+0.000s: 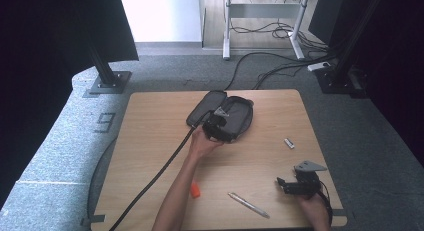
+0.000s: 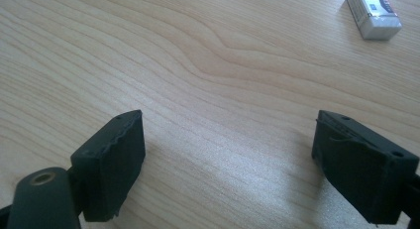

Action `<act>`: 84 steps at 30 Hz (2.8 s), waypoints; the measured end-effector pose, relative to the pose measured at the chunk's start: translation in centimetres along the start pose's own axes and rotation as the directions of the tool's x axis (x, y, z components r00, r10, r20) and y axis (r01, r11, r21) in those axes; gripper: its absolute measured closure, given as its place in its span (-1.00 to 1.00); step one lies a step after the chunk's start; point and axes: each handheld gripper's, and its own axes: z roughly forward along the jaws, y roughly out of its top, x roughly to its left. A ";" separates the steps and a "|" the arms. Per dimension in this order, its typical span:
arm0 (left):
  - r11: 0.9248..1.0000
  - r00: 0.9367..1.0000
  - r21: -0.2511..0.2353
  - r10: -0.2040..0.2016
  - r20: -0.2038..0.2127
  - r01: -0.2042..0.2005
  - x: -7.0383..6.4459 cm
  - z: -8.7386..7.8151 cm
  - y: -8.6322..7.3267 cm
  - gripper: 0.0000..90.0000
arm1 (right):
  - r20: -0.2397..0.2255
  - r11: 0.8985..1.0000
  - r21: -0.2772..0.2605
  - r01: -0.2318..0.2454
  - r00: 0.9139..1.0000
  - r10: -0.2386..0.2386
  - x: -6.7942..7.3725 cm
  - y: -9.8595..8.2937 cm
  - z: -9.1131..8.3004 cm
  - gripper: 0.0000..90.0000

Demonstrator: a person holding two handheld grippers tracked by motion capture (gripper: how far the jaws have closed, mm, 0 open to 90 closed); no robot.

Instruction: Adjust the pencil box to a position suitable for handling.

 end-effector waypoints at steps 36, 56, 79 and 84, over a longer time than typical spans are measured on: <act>0.992 0.997 0.100 0.070 0.045 -0.074 -4.1 1.6 -1.9 -0.42 | -0.006 1.000 0.003 0.002 1.000 -0.002 0.0 0.0 0.0 -0.71; 0.990 0.993 0.104 0.085 0.079 -0.093 -7.8 0.2 -3.8 -0.39 | -0.005 1.000 0.004 0.002 1.000 -0.002 0.0 0.0 0.0 -0.71; 0.988 0.984 0.085 0.116 0.132 -0.128 -12.0 -1.2 -6.0 -0.39 | -0.006 1.000 0.004 0.002 1.000 -0.002 0.0 0.0 0.0 -0.71; 0.988 0.983 0.081 0.119 0.139 -0.131 -12.5 -1.4 -6.4 -0.39 | -0.006 1.000 0.004 0.002 1.000 -0.002 0.0 0.0 0.0 -0.71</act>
